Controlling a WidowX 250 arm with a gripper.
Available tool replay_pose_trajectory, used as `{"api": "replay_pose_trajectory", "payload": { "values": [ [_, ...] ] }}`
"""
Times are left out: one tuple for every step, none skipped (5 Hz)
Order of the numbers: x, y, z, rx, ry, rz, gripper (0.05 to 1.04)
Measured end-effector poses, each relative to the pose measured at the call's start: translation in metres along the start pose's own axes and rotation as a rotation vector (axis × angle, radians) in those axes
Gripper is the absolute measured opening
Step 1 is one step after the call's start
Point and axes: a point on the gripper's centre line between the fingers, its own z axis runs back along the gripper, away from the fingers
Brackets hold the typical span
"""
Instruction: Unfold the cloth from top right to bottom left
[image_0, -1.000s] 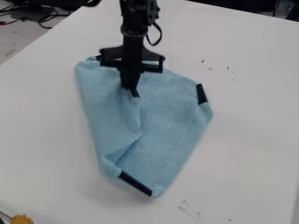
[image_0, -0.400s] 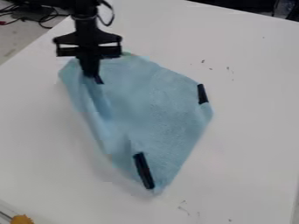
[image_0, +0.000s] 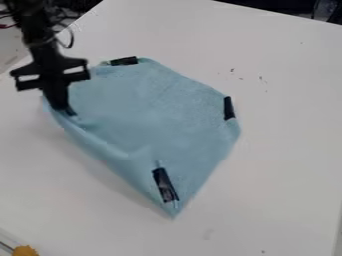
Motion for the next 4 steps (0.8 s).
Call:
{"api": "replay_pose_trajectory", "payload": {
  "values": [
    [-0.006, 0.012, -0.018, -0.031, 0.039, 0.016, 0.078],
    [-0.007, 0.019, -0.025, -0.063, 0.025, 0.019, 0.232],
    [-0.012, 0.023, -0.027, -0.04, 0.019, 0.003, 0.465],
    [-0.019, 0.027, -0.022, 0.065, 0.006, -0.001, 0.752]
  ]
}}
